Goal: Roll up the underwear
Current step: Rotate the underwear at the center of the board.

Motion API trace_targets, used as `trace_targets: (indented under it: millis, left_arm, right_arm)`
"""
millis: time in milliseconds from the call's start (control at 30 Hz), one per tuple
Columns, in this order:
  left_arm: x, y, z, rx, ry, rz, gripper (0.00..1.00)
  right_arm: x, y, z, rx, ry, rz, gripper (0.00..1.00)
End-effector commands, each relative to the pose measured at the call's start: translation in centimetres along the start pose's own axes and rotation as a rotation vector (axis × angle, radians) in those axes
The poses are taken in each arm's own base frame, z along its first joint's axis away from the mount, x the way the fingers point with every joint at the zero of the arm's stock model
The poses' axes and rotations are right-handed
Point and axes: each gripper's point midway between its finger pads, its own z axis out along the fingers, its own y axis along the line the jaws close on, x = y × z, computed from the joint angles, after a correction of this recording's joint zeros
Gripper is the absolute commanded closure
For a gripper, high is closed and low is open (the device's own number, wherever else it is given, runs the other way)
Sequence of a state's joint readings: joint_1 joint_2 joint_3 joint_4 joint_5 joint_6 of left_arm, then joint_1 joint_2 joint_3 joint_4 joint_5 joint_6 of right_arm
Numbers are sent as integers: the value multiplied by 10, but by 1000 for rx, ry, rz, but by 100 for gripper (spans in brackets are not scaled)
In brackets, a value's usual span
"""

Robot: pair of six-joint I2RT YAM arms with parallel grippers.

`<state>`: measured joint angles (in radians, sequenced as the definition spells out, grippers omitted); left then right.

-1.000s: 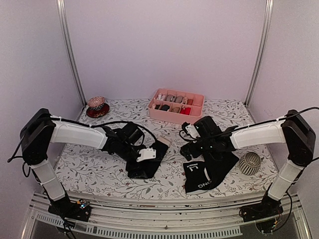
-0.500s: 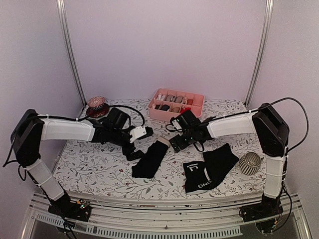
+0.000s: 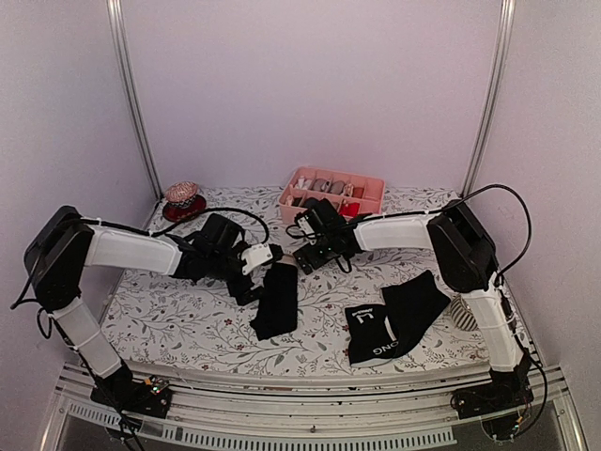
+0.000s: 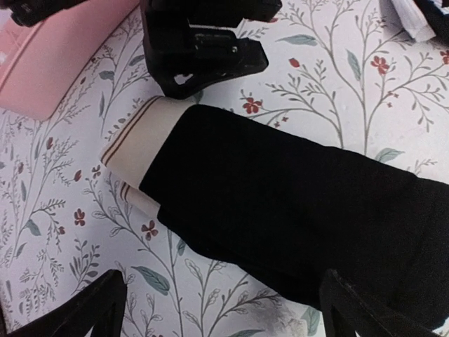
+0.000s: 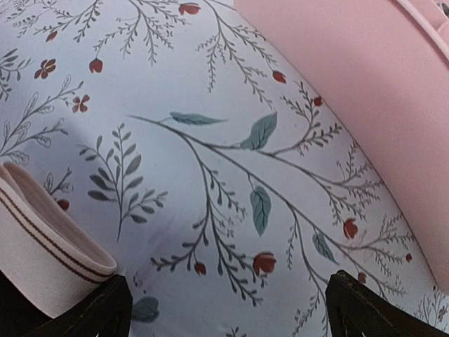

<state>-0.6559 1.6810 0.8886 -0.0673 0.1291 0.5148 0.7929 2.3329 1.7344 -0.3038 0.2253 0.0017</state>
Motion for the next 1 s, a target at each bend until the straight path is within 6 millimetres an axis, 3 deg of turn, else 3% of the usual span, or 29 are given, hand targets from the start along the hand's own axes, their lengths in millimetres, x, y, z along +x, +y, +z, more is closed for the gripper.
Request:
trace_targets:
  millis: [0, 133, 233, 333, 500, 600, 667, 800, 967]
  left_arm:
    - [14, 24, 10, -142, 33, 9, 2]
    - [26, 27, 20, -170, 70, 28, 2]
    - [33, 29, 24, -183, 94, 35, 8]
    - [36, 34, 21, -183, 97, 20, 11]
    - [31, 51, 2, -198, 45, -41, 10]
    - [17, 57, -16, -187, -44, -58, 2]
    - [5, 56, -31, -185, -112, -36, 1]
    - [-13, 34, -64, -127, -239, 135, 2]
    - [-6, -25, -102, -52, -404, 536, 1]
  right_arm:
    - [-3, 5, 25, 13, 15, -52, 1]
    - [-16, 4, 29, 20, -13, -58, 1]
    - [-25, -1, 13, 27, -30, -54, 1]
    - [-44, -9, -30, 21, -91, -38, 1]
    - [-32, -8, -84, -12, -102, -49, 1]
    - [-20, 12, -117, -64, -122, -117, 1]
    - [-10, 31, -137, -97, -157, -200, 1]
    - [8, 67, -167, -128, -232, -358, 1]
    - [35, 90, -178, -196, -274, -445, 1]
